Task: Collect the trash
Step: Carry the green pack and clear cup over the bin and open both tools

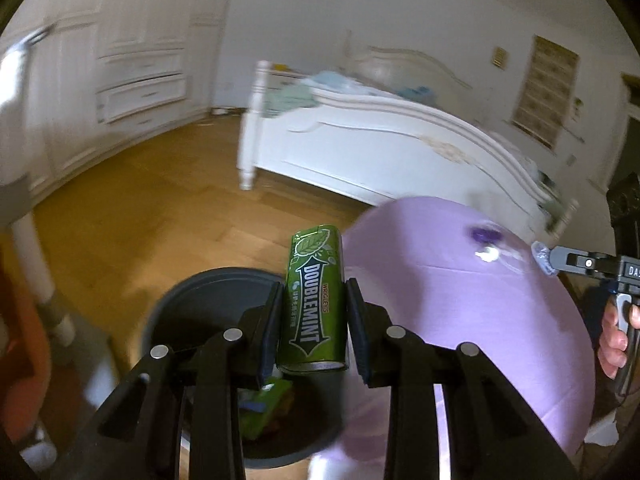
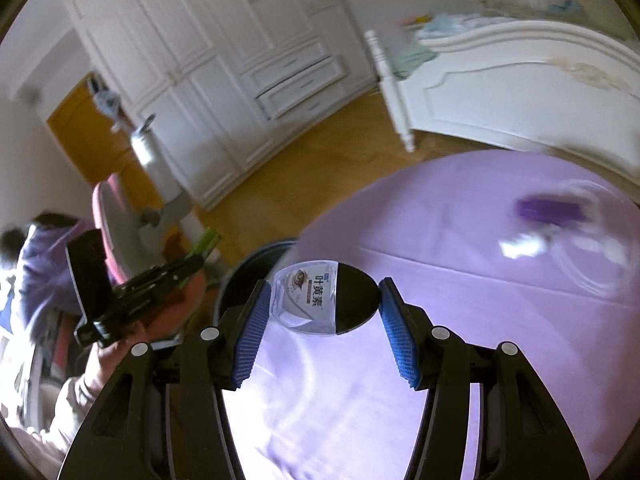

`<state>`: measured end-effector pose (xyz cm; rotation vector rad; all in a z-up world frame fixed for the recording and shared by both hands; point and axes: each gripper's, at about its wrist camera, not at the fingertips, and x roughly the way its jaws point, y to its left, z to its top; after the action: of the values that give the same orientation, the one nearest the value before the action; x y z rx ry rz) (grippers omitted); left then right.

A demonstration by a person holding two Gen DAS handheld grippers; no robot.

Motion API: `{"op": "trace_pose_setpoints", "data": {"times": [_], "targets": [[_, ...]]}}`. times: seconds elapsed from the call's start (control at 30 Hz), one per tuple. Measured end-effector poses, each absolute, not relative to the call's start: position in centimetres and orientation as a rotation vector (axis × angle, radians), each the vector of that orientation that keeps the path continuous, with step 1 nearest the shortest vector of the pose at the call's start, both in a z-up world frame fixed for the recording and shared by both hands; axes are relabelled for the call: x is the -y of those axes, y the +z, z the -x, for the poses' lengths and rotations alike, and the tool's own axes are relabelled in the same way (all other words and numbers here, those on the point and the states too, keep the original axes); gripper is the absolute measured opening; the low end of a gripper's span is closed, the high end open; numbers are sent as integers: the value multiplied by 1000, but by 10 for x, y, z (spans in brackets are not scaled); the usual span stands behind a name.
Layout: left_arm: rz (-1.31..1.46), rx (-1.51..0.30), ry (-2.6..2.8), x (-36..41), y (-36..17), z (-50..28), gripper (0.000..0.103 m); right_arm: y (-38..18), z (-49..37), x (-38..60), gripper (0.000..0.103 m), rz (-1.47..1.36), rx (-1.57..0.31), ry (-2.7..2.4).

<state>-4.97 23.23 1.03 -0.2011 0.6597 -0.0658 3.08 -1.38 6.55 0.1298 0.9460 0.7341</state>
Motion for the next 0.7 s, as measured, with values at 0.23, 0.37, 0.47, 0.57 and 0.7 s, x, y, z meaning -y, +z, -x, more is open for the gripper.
{"op": "trace_pose_setpoints", "data": {"times": [0.23, 0.37, 0.47, 0.57, 0.7], "targets": [[262, -667, 19, -284, -4, 69, 31, 53, -47, -67, 56, -65, -996, 816], [293, -676, 35, -302, -13, 73, 31, 40, -55, -104, 56, -37, -1022, 840], [310, -682, 36, -308, -19, 72, 31, 30, -61, -125, 56, -20, -1044, 841], [323, -686, 31, -311, -22, 73, 31, 21, -65, -139, 56, -6, -1060, 840], [331, -692, 18, -317, -28, 69, 31, 8, -69, -156, 56, 13, -1081, 836]]}}
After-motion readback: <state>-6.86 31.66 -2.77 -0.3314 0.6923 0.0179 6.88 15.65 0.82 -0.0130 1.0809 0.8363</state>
